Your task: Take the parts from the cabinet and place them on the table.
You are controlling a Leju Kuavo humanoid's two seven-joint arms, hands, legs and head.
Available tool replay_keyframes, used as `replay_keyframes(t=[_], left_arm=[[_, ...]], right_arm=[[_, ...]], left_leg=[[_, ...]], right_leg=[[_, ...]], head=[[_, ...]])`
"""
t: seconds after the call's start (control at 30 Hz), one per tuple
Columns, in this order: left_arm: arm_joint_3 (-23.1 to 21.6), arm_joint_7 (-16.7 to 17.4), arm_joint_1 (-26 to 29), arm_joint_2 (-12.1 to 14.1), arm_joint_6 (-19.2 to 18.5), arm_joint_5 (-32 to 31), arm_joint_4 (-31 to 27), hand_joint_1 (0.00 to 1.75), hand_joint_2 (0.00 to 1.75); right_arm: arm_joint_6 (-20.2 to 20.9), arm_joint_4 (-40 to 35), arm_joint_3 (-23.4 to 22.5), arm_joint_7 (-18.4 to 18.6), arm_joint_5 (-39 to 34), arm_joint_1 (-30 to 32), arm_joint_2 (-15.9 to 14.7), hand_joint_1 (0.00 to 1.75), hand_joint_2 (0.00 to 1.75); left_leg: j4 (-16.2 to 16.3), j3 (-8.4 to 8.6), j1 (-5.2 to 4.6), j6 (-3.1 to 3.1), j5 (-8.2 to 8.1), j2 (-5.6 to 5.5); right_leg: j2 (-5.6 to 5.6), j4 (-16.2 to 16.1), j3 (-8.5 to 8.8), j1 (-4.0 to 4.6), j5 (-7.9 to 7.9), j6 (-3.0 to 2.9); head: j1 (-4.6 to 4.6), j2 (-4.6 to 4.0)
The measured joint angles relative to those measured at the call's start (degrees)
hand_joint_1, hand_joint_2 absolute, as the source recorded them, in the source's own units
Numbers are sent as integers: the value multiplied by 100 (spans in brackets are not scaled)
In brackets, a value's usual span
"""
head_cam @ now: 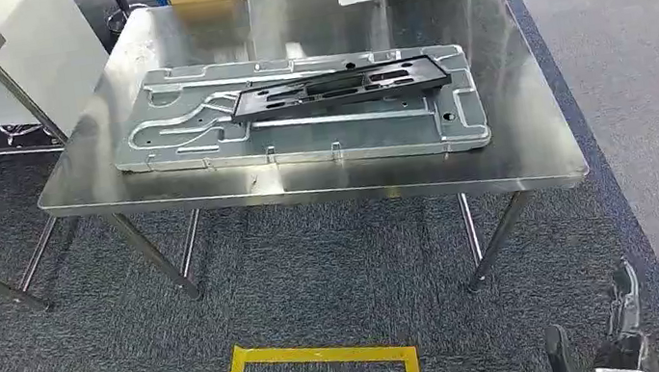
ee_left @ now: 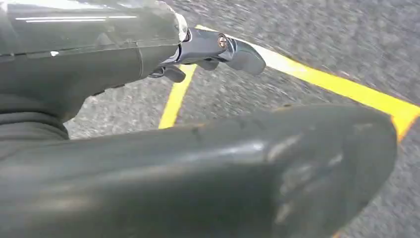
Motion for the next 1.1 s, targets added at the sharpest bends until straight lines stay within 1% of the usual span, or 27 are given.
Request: replay_keyframes(t=[0.03, 0.07, 0.1, 0.13, 0.17, 0.23, 0.27, 0.3, 0.33, 0.4, 0.43, 0.47, 0.5, 0.57, 0.6, 0.63, 0.67, 0.73, 0.77, 0.8, 0.83, 0.87, 0.93, 0.97, 1.0, 1.07, 1.1], left_arm=[[7, 20, -4, 2, 0, 0, 0, 0, 0], [9, 52, -12, 2, 0, 0, 0, 0, 0], [11, 75, -28, 2, 0, 0, 0, 0, 0], [11, 120, -74, 4, 6, 0, 0, 0, 0], [11, 177, -89, 4, 26, 0, 0, 0, 0], [11, 302, -81, 4, 99, 0, 0, 0, 0], [11, 352, -59, 2, 122, 0, 0, 0, 0], [11, 385, -55, 4, 135, 0, 0, 0, 0], [11, 422, -44, 7, 168, 0, 2, 0, 0], [11, 514, -27, 22, 219, 0, 2, 0, 0], [11, 555, -24, 24, 225, 0, 2, 0, 0], [11, 612, -18, 22, 249, 0, 2, 0, 0], [11, 667, -13, 15, 267, 0, 2, 0, 0], [11, 743, -6, -4, 280, 0, 2, 0, 0], [11, 763, -15, -20, 280, 0, 0, 0, 0], [11, 765, -27, -33, 282, 0, 0, 0, 0], [11, 769, -28, -33, 284, 0, 0, 0, 0], [11, 787, -11, -33, 295, 0, 0, 0, 0], [11, 824, 2, -18, 315, 0, 6, 0, 0], [11, 835, 10, -24, 326, 0, 7, 0, 0], [11, 872, 9, -37, 330, 0, 7, 0, 0], [11, 899, 0, -42, 348, 0, 7, 0, 0], [-2, 920, 1, -50, 407, -15, 7, 0, 0], [-24, 938, 11, -52, 439, -42, 7, 0, 0], [-59, 955, 17, -50, 463, -66, 7, 0, 0], [-208, 1014, 14, -15, 479, -234, 7, 0, 0], [-294, 1038, 9, 13, 481, -314, 7, 0, 0]], right_arm=[[695, 530, -397, -85, -15, -194, 0, 0, 0], [1469, 1046, -829, -188, -31, -406, -2, 0, 0], [2033, 1496, -1215, -296, 44, -624, -7, 0, 0], [2577, 2219, -1796, -418, 284, -854, -41, 0, 0], [2670, 2844, -2233, -400, 567, -1074, -114, 0, 0], [2095, 3944, -2933, -183, 1113, -1452, -256, 0, 0], [1333, 4664, -3347, 10, 1341, -1581, -371, 0, 0], [959, 5086, -3600, 134, 1424, -1678, -428, 0, 0], [660, 5449, -3806, 320, 1526, -1758, -477, 0, 0], [140, 6225, -4134, 1018, 1823, -1952, -603, 0, 0], [-19, 6541, -4265, 1420, 1961, -2033, -645, 0, 0], [-176, 6838, -4394, 1892, 2112, -2103, -671, 0, 0], [-275, 7059, -4479, 2297, 2245, -2152, -686, 0, 0], [-379, 7453, -4596, 2830, 2415, -2207, -704, 0, 0], [-388, 7590, -4629, 2894, 2441, -2237, -704, 0, 0], [-390, 7718, -4675, 2924, 2461, -2274, -706, 0, 0], [-392, 7822, -4703, 2950, 2463, -2298, -708, 0, 0], [-392, 7979, -4736, 2998, 2463, -2349, -721, 0, 0], [-381, 8065, -4769, 3061, 2463, -2373, -719, 0, 0], [-373, 8114, -4800, 3088, 2465, -2405, -723, 0, 0], [-344, 8144, -4824, 3086, 2472, -2404, -726, 0, 0], [-302, 8171, -4828, 3066, 2491, -2399, -726, 0, 0], [-158, 8234, -4833, 2950, 2566, -2388, -726, 0, 0], [-15, 8262, -4833, 2861, 2631, -2395, -726, 0, 0], [104, 8289, -4833, 2806, 2699, -2406, -726, 0, 0], [369, 8348, -4813, 2740, 2922, -2436, -723, 0, 0], [447, 8372, -4785, 2725, 3044, -2448, -721, 0, 0]], left_leg=[[-327, 314, 4, 8, 226, 0], [-787, 698, 14, 18, 250, -2], [-1306, 1073, 13, 28, 10, 44], [-1790, 1350, -37, 97, -184, 70], [-1795, 1269, -43, 211, -206, 51], [-1804, 1213, -83, 334, -133, -3], [-1845, 1152, -52, 406, -29, -13], [-1847, 1080, -57, 441, 11, -28], [-1847, 999, -57, 484, 72, -45], [-1840, 836, -70, 501, 191, -63], [-1828, 762, -77, 496, 245, -86], [-1813, 692, -81, 483, 300, -126], [-1802, 627, -81, 471, 347, -165], [-1793, 541, -80, 429, 425, -279], [-1782, 521, -69, 407, 458, -318], [-1762, 466, -105, 370, 484, -360], [-1764, 467, -104, 334, 526, -383], [-1778, 448, -84, 258, 586, -481], [-1768, 403, -106, 214, 614, -541], [-1649, 342, -90, 205, 488, -387], [-1361, 219, -82, 176, 236, -241], [-912, 38, -54, 137, -49, -149], [-68, -265, -22, 70, -426, -91], [57, -267, -8, 46, -418, -74], [-98, -134, -3, 37, -293, -54], [-1034, 475, -3, 59, 125, 30], [-1568, 796, -16, 98, 229, 193]], right_leg=[[-2, 52, -114, -6, 51, 28], [-1, 98, -200, -9, 89, 55], [-31, 147, -242, 8, 117, 81], [-42, 205, -292, 26, 156, 119], [-88, 198, -290, 35, 195, 164], [-150, 149, -294, 4, 290, 249], [-141, 182, -341, -21, 292, 290], [-53, 303, -406, -39, 43, 322], [12, 590, -505, -38, -341, 339], [36, 1419, -729, -42, -942, 370], [37, 1755, -797, -42, -1023, 373], [41, 1897, -763, -40, -941, 363], [53, 1763, -597, -40, -763, 349], [171, 794, 128, -41, -446, 289], [391, 254, 501, -42, -445, 250], [515, -57, 665, -33, -540, 209], [465, -38, 638, -25, -527, 209], [355, -44, 616, 10, -518, 155], [260, -105, 602, -60, -453, 78], [185, -114, 597, -54, -424, 41], [133, -116, 558, -50, -406, -11], [47, -109, 527, -35, -393, -28], [-106, -93, 474, -12, -376, -30], [-177, -78, 452, -6, -372, -25], [-237, -60, 438, -4, -372, -22], [-363, -22, 434, -2, -388, -1], [-417, 2, 444, 7, -401, 20]], head=[[0, 0], [-2, 0], [-4, 0], [-13, 0], [0, 0], [7, 0], [-4, 0], [0, 0], [18, 0], [17, 0], [20, 0], [20, 0], [20, 0], [20, 0], [17, 0], [18, 0], [11, 0], [13, 0], [20, 0], [9, 0], [-42, 0], [-52, 0], [-50, 0], [-50, 0], [-50, 0], [-50, 0], [-50, 0]])
